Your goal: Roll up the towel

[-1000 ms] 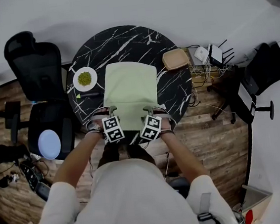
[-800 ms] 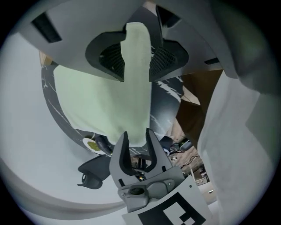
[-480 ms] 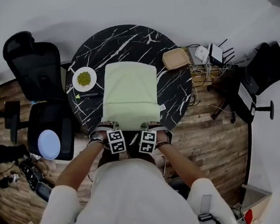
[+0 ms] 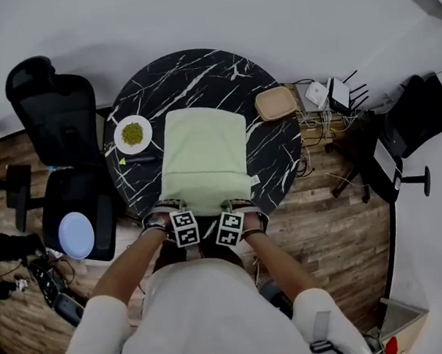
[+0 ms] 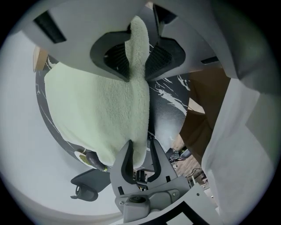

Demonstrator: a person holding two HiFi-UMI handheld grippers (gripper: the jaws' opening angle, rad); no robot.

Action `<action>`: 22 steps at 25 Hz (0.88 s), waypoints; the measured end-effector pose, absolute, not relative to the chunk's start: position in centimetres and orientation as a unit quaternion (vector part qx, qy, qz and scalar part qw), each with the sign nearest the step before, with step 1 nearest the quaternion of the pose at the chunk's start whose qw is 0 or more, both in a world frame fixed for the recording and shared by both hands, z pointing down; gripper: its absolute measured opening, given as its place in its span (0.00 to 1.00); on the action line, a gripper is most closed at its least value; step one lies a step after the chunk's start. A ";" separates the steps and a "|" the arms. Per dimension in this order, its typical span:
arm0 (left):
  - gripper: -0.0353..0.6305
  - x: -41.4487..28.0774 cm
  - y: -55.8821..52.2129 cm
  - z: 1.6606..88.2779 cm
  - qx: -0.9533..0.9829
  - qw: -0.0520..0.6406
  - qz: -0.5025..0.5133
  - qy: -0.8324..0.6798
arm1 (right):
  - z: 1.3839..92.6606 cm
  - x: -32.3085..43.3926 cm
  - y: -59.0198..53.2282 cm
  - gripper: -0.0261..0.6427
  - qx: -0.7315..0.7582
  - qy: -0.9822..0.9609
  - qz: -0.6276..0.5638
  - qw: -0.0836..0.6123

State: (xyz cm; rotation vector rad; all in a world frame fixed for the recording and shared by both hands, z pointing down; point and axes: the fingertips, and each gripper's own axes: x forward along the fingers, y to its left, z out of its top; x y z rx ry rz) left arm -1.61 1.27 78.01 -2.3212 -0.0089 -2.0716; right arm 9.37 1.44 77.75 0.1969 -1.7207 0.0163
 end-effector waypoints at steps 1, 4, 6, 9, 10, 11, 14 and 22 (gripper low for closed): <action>0.34 -1.6 1.3 78.0 -0.745 0.012 -0.667 -0.005 | 77.7 9.4 1.2 0.19 0.090 -0.757 0.005 0.647; 0.30 -1.6 0.9 77.8 -0.744 0.025 -0.668 -0.001 | 77.5 9.5 0.9 0.09 0.099 -0.761 0.008 0.641; 0.11 -1.6 0.3 77.5 -0.745 0.043 -0.665 0.011 | 77.4 9.6 0.9 0.07 0.098 -0.763 0.016 0.639; 0.08 -1.7 0.0 77.3 -0.751 0.029 -0.659 0.014 | 77.3 9.7 0.9 0.06 0.096 -0.765 0.020 0.636; 0.08 -1.8 0.1 77.2 -0.753 0.024 -0.658 0.014 | 77.2 9.7 1.0 0.06 0.096 -0.766 0.024 0.635; 0.07 -1.8 0.2 77.1 -0.753 0.021 -0.657 0.012 | 77.2 9.7 1.2 0.06 0.096 -0.767 0.030 0.634; 0.07 -2.1 1.3 76.7 -0.755 0.012 -0.655 0.002 | 76.8 9.7 2.2 0.06 0.086 -0.768 0.051 0.633; 0.07 -3.0 7.8 75.7 -0.760 -0.041 -0.647 -0.050 | 75.7 8.8 9.2 0.06 0.032 -0.772 0.121 0.623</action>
